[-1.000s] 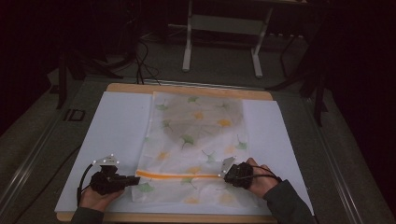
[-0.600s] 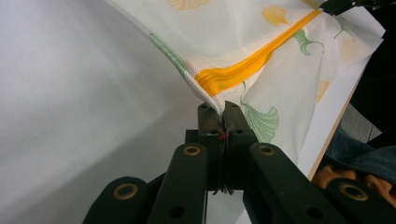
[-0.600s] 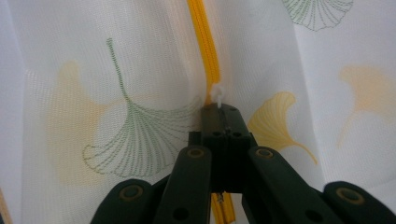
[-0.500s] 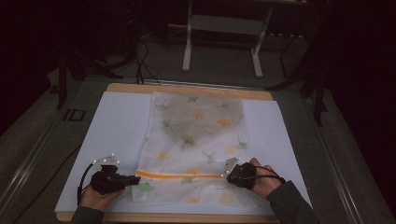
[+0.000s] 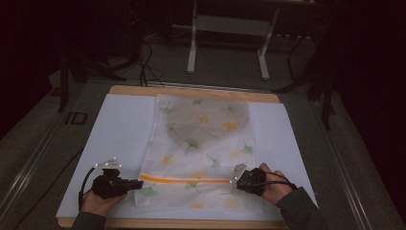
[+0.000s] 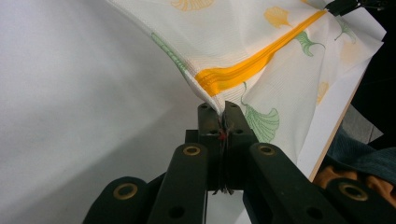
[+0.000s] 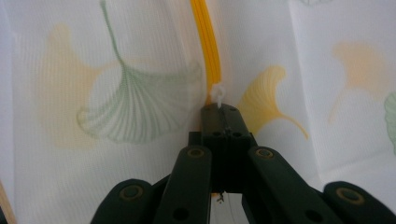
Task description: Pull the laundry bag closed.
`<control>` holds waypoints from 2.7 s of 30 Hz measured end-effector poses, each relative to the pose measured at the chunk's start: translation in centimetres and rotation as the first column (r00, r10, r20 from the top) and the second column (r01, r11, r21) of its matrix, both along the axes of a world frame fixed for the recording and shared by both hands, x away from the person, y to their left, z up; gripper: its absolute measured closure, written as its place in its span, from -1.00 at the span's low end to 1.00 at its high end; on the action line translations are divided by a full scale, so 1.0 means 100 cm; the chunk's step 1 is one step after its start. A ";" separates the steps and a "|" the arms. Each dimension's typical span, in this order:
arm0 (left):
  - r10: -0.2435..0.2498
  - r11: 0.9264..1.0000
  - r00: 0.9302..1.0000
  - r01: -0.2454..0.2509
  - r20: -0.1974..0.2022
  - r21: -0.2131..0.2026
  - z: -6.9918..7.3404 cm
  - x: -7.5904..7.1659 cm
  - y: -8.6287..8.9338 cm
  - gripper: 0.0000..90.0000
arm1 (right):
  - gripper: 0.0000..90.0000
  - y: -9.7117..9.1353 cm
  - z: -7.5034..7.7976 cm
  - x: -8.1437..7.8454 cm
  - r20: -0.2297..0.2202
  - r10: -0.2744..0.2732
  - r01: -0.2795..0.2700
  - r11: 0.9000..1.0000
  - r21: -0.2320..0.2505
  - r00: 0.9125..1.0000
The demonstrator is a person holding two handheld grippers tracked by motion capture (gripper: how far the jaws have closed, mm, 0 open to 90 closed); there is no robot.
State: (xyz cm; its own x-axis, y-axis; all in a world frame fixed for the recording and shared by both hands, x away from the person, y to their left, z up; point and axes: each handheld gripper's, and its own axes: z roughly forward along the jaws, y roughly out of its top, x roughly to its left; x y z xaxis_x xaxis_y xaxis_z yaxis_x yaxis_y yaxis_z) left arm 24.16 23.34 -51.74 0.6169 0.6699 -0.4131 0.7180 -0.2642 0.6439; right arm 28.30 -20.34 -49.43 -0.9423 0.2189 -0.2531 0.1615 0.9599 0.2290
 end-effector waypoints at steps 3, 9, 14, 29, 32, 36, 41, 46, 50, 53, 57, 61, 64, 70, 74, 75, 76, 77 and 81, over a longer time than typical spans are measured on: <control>0.002 1.000 1.000 -0.002 -0.001 -0.002 0.000 0.000 0.000 0.98 | 1.00 -0.004 0.000 0.000 0.002 -0.009 0.009 1.000 -0.011 1.000; 0.000 1.000 1.000 0.000 -0.002 -0.003 0.000 0.000 0.000 0.98 | 1.00 -0.017 0.001 -0.003 0.004 -0.032 0.032 0.999 -0.030 0.999; -0.003 1.000 1.000 0.003 -0.003 -0.005 0.000 0.000 0.000 0.97 | 1.00 -0.024 0.003 -0.003 0.012 -0.044 0.044 0.998 -0.033 0.999; -0.023 1.000 1.000 0.023 -0.016 -0.011 -0.002 -0.002 -0.003 0.97 | 1.00 -0.046 0.004 -0.006 0.021 -0.088 0.089 0.993 -0.073 0.996; -0.036 0.999 0.999 0.036 -0.020 -0.007 -0.002 -0.003 -0.005 0.97 | 1.00 -0.049 0.004 -0.007 0.021 -0.092 0.094 0.993 -0.075 0.995; -0.046 0.999 0.999 0.046 -0.025 -0.011 -0.003 -0.004 -0.007 0.97 | 1.00 -0.055 0.004 -0.008 0.023 -0.110 0.112 0.992 -0.064 0.994; -0.042 0.999 0.999 0.042 -0.024 0.002 -0.004 -0.003 -0.008 0.97 | 1.00 -0.058 0.001 -0.010 0.016 -0.127 0.127 0.991 -0.039 0.992; -0.036 0.999 0.999 0.036 -0.025 0.021 -0.005 -0.003 -0.003 0.82 | 0.90 -0.057 -0.001 -0.008 0.008 -0.135 0.135 0.991 -0.002 0.991; -0.019 1.000 1.000 0.019 -0.012 0.009 -0.003 -0.004 0.002 0.71 | 0.59 -0.062 0.001 -0.007 -0.029 -0.153 0.155 0.987 0.049 0.988; -0.001 1.000 1.000 0.001 0.002 0.009 -0.002 -0.004 0.005 0.64 | 0.47 -0.069 0.004 -0.007 -0.045 -0.179 0.183 0.976 0.119 0.983; 0.027 1.000 0.999 -0.028 0.033 0.005 0.001 -0.005 0.009 0.58 | 0.32 -0.082 0.008 -0.007 -0.071 -0.221 0.232 0.940 0.251 0.973; 0.054 0.998 0.997 -0.056 0.057 0.039 0.001 -0.005 0.011 0.50 | 0.22 -0.095 0.006 -0.008 -0.089 -0.273 0.287 0.883 0.372 0.958; 0.067 0.996 0.995 -0.072 0.073 0.059 0.001 -0.005 0.010 0.47 | 0.19 -0.102 0.002 -0.009 -0.106 -0.311 0.326 0.845 0.423 0.944; 0.126 0.982 0.983 -0.142 0.130 0.127 0.000 -0.004 0.011 0.42 | 0.12 -0.118 -0.014 -0.010 -0.121 -0.430 0.430 0.755 0.495 0.895; 0.169 0.967 0.970 -0.197 0.172 0.159 -0.001 -0.004 0.012 0.36 | 0.04 -0.125 -0.023 -0.011 -0.133 -0.499 0.486 0.691 0.535 0.856; 0.176 0.964 0.966 -0.208 0.188 0.168 -0.002 -0.004 0.012 0.36 | 0.04 -0.126 -0.026 -0.012 -0.132 -0.514 0.495 0.678 0.544 0.848; 0.187 0.960 0.961 -0.223 0.203 0.170 -0.003 -0.004 0.012 0.33 | 0.03 -0.127 -0.028 -0.012 -0.132 -0.528 0.505 0.663 0.553 0.839; 0.194 0.955 0.957 -0.235 0.216 0.181 -0.003 -0.003 0.013 0.32 | 0.01 -0.128 -0.031 -0.011 -0.130 -0.544 0.515 0.650 0.559 0.829; 0.268 0.906 0.922 -0.340 0.280 0.254 -0.009 0.002 0.017 0.20 | -0.04 -0.135 -0.032 -0.008 -0.108 -0.638 0.565 0.575 0.592 0.763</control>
State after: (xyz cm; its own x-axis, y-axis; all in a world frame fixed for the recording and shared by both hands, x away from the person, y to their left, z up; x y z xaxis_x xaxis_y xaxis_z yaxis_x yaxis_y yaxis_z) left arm 24.35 25.02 -52.68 0.4177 0.9077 -0.0402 0.6325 -0.2587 0.7300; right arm 27.53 -33.80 -52.63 -0.5152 0.8566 0.0293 0.5934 0.3319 0.7333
